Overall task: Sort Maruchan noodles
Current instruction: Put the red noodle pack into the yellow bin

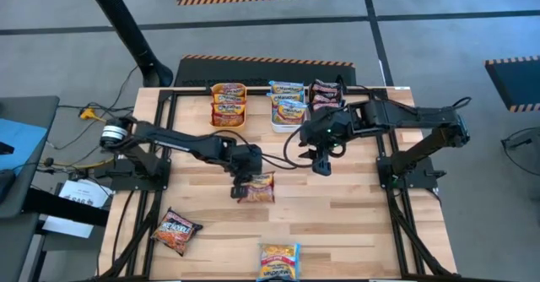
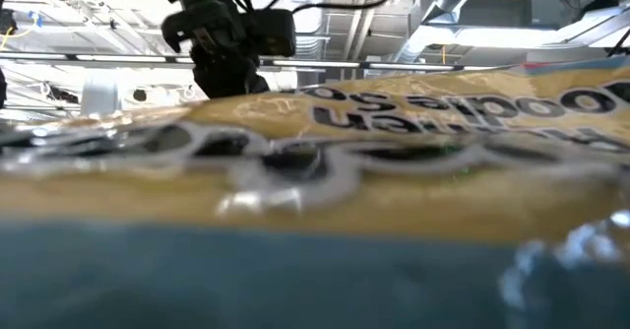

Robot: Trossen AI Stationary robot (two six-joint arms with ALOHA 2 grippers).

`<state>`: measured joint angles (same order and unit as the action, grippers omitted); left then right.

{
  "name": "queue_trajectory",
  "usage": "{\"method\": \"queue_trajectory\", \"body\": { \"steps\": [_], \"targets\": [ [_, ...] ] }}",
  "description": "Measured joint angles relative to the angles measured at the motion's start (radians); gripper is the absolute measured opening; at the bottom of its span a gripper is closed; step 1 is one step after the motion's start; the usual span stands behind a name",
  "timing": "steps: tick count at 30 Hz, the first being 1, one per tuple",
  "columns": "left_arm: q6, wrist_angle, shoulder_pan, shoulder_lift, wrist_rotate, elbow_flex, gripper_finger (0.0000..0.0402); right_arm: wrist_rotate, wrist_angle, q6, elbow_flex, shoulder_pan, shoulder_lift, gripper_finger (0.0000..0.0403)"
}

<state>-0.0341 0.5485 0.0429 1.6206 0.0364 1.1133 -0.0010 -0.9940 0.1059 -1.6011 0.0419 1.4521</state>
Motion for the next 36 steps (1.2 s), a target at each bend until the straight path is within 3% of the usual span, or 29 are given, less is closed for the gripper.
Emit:
{"method": "queue_trajectory", "body": {
  "steps": [12, 26, 36],
  "targets": [
    [-0.005, 0.129, 0.002, -0.083, -0.066, 0.001, 0.0, 0.0, -0.045, -0.036, 0.011, 0.001, 0.073, 0.0229],
    [-0.011, 0.23, 0.003, -0.083, -0.09, 0.001, 0.0, -0.005, -0.115, -0.088, 0.013, 0.004, 0.264, 0.0215],
    [-0.011, 0.29, 0.003, -0.098, -0.095, 0.002, 0.0, -0.016, -0.116, -0.087, 0.012, 0.004, 0.329, 0.0214]
  ]
}}
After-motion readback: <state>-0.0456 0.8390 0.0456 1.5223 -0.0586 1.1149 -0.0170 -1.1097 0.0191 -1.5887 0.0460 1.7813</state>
